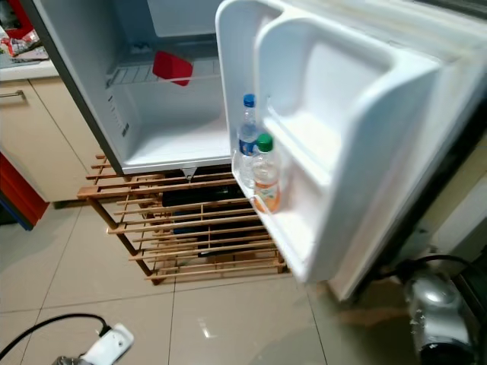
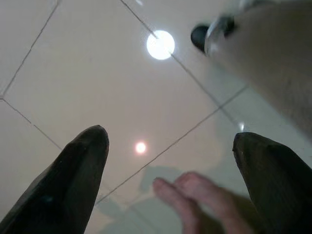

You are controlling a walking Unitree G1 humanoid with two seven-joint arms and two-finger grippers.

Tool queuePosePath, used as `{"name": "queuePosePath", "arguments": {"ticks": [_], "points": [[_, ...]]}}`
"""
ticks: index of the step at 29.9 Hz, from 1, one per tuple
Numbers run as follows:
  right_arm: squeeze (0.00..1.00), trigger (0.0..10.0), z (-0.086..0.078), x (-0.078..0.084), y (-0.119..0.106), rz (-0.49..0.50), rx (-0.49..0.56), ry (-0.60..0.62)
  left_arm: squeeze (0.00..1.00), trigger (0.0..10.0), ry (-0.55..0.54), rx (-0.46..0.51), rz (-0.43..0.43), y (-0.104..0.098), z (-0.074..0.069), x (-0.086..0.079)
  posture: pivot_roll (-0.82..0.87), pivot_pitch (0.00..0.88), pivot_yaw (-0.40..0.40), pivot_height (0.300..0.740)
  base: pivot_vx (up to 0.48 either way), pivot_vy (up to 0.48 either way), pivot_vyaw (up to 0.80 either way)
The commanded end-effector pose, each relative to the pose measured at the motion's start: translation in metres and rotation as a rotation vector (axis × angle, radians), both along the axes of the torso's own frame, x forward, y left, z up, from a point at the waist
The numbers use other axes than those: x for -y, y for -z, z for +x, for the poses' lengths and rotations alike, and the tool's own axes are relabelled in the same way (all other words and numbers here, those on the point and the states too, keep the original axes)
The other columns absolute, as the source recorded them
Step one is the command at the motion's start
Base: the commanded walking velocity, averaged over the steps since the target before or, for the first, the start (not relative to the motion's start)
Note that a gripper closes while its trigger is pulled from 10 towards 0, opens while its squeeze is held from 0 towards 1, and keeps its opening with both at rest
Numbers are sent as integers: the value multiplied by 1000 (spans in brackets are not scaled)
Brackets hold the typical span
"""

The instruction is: Restocking fridge

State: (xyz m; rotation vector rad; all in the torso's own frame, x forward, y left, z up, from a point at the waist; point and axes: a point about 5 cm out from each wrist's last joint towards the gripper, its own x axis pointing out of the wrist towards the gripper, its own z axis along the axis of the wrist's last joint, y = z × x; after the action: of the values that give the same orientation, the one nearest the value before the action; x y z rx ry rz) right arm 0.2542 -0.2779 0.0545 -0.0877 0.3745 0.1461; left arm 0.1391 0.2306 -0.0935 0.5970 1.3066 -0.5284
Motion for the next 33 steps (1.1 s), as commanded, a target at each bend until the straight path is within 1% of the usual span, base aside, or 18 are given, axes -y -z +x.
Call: {"name": "queuePosePath", "arguments": {"ticks": [1, 2, 5, 7, 10, 12, 16, 18, 20, 21, 22, 23, 27, 28, 30, 31, 32, 33], "points": [[0, 10000, 5, -41, -15, 97, 24, -204, 0, 10000, 28, -23, 42, -2, -3, -13, -190, 0, 108, 740, 0, 0, 0], [0, 10000, 1, -56, -20, 142, 22, -291, 0, 10000, 24, -22, 44, -3, -2, -14, -188, 0, 108, 740, 0, 0, 0], [0, 10000, -13, -88, -33, 327, -2, -472, 0, 10000, 23, -30, 26, 4, -16, -7, -182, 0, 106, 740, 0, 0, 0], [0, 10000, -19, -93, -34, 401, -29, -514, 0, 10000, 28, -28, 22, 5, -18, -4, -178, 0, 104, 740, 0, 0, 0], [0, 10000, -22, -92, -30, 420, -60, -516, 0, 10000, 35, -26, 23, 5, -18, -4, -178, 0, 104, 740, 0, 0, 0], [0, 10000, -29, -100, -33, 475, -84, -547, 0, 10000, 44, -25, 26, 4, -18, -7, -170, 0, 105, 740, 0, 0, 0], [0, 10000, -30, -105, -37, 487, -83, -539, 0, 10000, 28, 20, 21, 2, -11, -7, -166, 0, 102, 740, 0, 0, 0], [0, 10000, -21, -100, -30, 424, -65, -444, 0, 10000, 23, 129, -30, -4, 11, 4, -159, 0, 95, 740, 0, 0, 0], [0, 10000, -17, -98, -27, 406, -57, -403, 0, 10000, 39, 162, -51, -6, 18, 8, -158, 0, 94, 740, 0, 0, 0], [0, 10000, -6, -93, -19, 364, -30, -279, 0, 10000, 5, 275, -92, -16, 44, 19, -148, 0, 84, 740, 0, 0, 0], [0, 10000, -6, -93, -19, 364, -30, -279, 0, 10000, 5, 275, -92, -16, 44, 19, -148, 0, 84, 740, 0, 0, 0], [0, 10000, -2, -95, -13, 290, 1, -241, 0, 10000, -30, 384, -135, -28, 69, 29, -141, 0, 79, 740, 0, 0, 0], [0, 10000, 4, -95, -8, 222, 58, -101, 0, 10000, -56, 545, -263, -51, 106, 52, -122, 0, 59, 740, 0, 0, 0], [0, 10000, 4, -95, -8, 222, 58, -101, 0, 10000, -56, 545, -263, -51, 106, 52, -122, 0, 59, 740, 0, 0, 0], [0, 10000, 9, -92, -6, 118, 108, -10, 0, 10000, -90, 678, -370, -71, 129, 65, -113, 0, 52, 740, 0, 0, 0], [0, 10000, 12, -90, -4, 94, 139, 41, 0, 10000, -149, 821, -482, -87, 138, 72, -106, 0, 44, 740, 0, 0, 0], [0, 10000, 14, -90, -4, 98, 157, 60, 0, 10000, -185, 905, -549, -96, 140, 75, -103, 0, 40, 740, 0, 0, 0], [0, 10000, 14, -90, -4, 98, 157, 60, 0, 10000, -185, 905, -549, -96, 140, 75, -103, 0, 40, 740, 0, 0, 0]]}}
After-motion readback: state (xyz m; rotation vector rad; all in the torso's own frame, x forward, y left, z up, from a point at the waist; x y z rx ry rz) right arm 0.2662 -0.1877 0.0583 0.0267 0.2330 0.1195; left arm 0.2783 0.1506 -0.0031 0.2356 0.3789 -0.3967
